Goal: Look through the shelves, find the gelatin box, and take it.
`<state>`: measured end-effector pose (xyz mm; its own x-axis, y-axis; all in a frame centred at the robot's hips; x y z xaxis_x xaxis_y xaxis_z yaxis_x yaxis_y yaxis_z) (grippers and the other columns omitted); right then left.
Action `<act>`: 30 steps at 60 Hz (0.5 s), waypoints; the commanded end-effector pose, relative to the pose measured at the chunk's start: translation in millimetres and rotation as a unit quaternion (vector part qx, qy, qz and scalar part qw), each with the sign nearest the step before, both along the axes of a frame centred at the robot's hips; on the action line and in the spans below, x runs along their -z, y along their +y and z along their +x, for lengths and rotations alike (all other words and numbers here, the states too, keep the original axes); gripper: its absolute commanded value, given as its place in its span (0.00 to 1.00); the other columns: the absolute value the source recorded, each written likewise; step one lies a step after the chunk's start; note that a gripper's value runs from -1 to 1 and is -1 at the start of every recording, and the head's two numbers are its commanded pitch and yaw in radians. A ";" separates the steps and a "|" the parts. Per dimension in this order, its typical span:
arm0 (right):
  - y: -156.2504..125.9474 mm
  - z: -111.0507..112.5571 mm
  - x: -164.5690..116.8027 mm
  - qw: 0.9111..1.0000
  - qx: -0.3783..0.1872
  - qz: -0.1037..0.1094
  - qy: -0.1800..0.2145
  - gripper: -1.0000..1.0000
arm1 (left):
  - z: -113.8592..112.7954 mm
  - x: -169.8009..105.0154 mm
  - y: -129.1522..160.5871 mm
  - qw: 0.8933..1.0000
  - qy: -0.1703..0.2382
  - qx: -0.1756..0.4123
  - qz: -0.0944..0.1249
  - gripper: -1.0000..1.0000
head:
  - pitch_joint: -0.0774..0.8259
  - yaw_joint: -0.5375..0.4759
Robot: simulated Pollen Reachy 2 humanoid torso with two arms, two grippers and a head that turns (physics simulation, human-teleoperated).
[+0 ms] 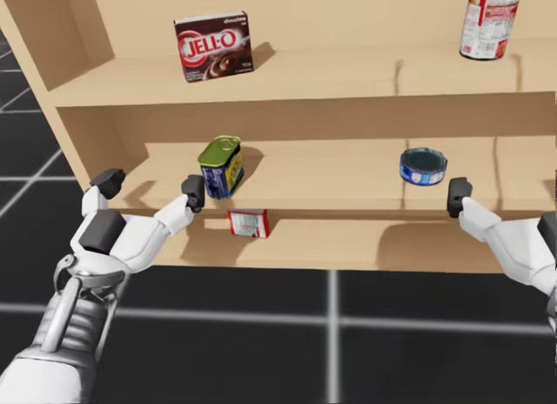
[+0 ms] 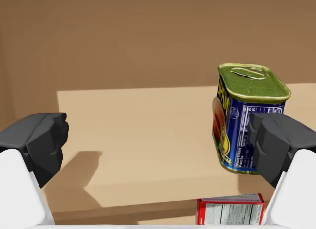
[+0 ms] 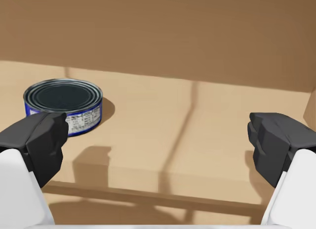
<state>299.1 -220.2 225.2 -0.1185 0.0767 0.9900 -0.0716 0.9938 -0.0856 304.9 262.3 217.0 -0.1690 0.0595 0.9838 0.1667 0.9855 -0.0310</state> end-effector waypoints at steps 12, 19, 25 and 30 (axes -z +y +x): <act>8.0 1.1 7.6 1.000 0.000 -0.011 0.007 0.00 | -12.1 -5.2 -15.6 1.000 -0.007 0.026 -0.015 0.00 | 0.74 0.75; 8.6 2.1 8.9 1.000 0.003 -0.010 0.008 0.00 | -22.9 -17.9 -19.1 0.999 -0.001 0.029 -0.038 0.00 | 0.73 0.76; 8.5 2.6 9.5 1.000 0.004 -0.009 0.009 0.00 | -40.8 -31.6 -21.4 0.999 0.024 0.026 -0.033 0.00 | 0.73 0.76; 8.1 3.1 10.0 1.000 0.004 -0.008 0.010 0.00 | -51.4 -29.9 -26.7 0.997 0.047 0.028 -0.053 0.00 | 0.73 0.76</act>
<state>301.8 -215.0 217.4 -0.1036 0.1077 0.9888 -0.0659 0.9912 -0.1148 271.8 245.8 242.9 -0.1318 0.1153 0.9845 0.2160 0.9727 -0.0850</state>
